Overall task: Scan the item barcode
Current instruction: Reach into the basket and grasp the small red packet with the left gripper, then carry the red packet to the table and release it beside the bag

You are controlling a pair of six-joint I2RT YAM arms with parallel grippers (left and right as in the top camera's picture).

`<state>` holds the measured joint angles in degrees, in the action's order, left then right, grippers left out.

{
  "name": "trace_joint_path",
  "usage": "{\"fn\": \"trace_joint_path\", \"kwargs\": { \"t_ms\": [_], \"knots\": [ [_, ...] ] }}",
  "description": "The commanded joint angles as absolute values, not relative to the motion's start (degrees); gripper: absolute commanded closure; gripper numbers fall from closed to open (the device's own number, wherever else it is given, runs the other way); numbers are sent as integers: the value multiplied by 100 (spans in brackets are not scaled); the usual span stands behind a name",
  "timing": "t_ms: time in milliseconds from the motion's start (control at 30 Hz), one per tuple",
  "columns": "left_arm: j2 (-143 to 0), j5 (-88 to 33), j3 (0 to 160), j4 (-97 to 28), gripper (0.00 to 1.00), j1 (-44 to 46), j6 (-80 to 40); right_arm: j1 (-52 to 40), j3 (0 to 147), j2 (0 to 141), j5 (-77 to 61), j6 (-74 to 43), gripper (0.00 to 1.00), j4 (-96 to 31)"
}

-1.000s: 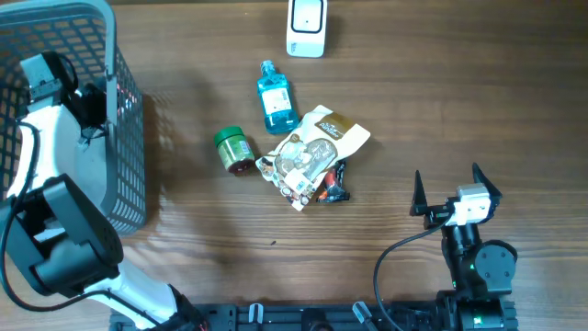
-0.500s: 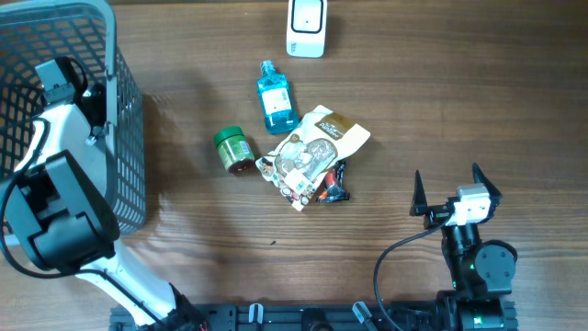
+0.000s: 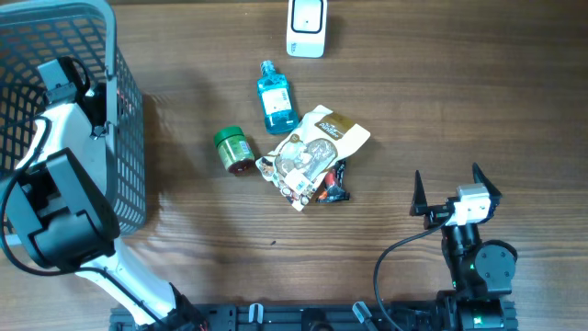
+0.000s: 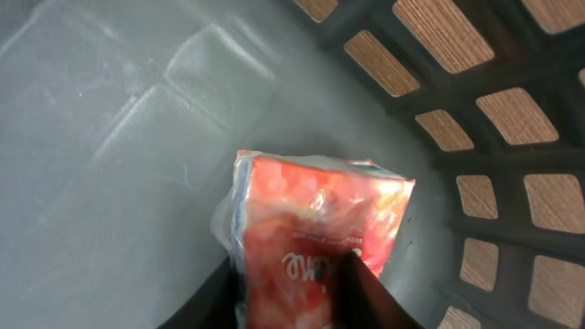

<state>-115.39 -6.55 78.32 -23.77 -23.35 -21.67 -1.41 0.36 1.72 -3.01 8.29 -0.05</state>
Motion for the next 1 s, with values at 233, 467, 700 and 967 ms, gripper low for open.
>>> {"fn": "trace_joint_path", "kwargs": {
  "t_ms": [233,467,700,967],
  "knots": [
    [-9963,-357,7714,-3861,96,-3048,-2255,-148,32,167,-392,902,0,8],
    [-7964,-604,7714,-4362,96,-3522,-2484,-148,32,167,-392,899,0,8],
    [-6163,-3660,7714,-4348,96,-2720,-2749,-148,32,167,-392,902,0,8],
    [-5771,-1953,7712,-5013,96,722,-1358,-148,32,167,-392,899,0,8]
  ]
}}
